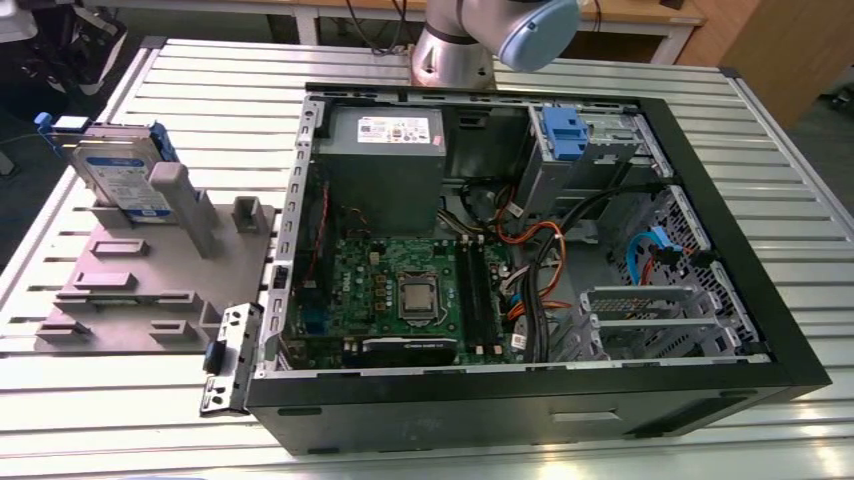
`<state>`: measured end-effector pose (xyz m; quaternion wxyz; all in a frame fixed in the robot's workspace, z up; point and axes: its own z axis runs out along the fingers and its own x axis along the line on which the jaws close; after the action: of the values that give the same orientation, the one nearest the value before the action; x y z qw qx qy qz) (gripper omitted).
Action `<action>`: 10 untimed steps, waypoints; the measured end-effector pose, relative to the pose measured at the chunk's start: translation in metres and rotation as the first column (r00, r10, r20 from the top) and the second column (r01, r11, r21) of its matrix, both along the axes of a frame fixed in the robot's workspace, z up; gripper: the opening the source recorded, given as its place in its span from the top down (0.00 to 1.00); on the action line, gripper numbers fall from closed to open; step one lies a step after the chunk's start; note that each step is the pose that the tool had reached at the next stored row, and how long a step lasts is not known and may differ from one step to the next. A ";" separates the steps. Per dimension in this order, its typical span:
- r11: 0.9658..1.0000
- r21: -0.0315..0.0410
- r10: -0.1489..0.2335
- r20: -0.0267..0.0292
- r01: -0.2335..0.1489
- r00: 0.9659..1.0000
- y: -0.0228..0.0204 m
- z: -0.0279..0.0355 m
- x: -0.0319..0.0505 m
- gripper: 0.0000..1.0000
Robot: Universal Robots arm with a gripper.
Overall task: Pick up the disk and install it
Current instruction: 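Reach for the disk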
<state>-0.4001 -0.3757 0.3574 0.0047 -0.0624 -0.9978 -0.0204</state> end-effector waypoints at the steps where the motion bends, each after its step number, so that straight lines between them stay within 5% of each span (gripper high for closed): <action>1: 1.000 0.000 0.000 0.000 0.000 1.000 0.0005 -0.0011 -0.0005 0.89; 10: 1.000 0.000 0.000 0.000 0.000 1.000 0.0026 -0.0081 -0.0057 0.89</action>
<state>-0.4059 -0.3730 0.3494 0.0048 -0.0624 -0.9978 -0.0204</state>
